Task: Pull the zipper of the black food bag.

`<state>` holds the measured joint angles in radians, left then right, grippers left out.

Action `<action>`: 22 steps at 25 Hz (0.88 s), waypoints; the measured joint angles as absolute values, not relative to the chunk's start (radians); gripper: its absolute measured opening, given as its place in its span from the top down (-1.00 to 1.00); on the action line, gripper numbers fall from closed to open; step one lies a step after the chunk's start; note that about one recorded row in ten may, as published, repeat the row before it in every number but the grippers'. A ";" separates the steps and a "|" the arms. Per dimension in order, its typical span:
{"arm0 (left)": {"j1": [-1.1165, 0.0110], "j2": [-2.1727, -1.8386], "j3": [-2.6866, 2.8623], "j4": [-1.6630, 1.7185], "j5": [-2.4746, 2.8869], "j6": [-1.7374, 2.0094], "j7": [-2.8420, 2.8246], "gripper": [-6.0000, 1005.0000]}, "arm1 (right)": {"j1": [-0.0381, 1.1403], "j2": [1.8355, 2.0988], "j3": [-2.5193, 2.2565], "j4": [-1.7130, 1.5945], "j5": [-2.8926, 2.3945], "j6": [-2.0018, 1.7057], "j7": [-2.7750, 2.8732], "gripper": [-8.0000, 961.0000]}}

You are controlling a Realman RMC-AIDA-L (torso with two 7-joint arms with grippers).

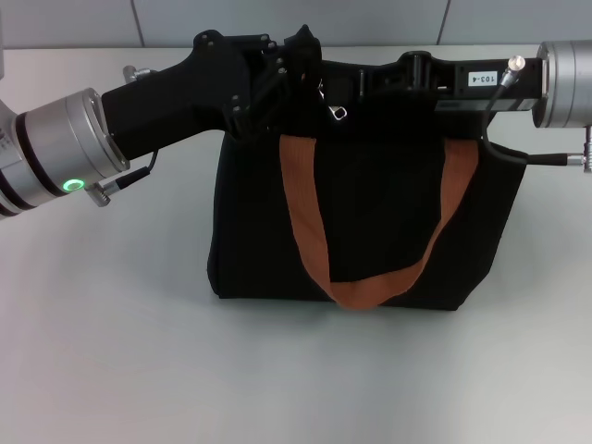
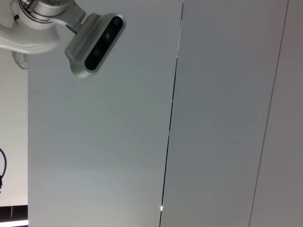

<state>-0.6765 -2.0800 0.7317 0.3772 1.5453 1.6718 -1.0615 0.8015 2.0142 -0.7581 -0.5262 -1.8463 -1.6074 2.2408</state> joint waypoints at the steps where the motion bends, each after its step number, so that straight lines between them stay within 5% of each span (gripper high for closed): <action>1: -0.677 -2.080 0.732 0.377 1.545 1.672 -1.061 0.95 | 0.801 2.014 -0.758 -0.526 -1.846 -1.607 2.241 0.98; 22: -0.677 -2.081 0.732 0.377 1.534 1.696 -1.038 0.95 | 0.906 2.011 -0.880 -0.621 -1.955 -1.491 2.491 0.98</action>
<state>-0.6765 -2.0805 0.7315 0.3774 1.5341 1.6960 -1.0381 0.9059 2.0105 -0.8804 -0.6206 -1.9552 -1.4906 2.4907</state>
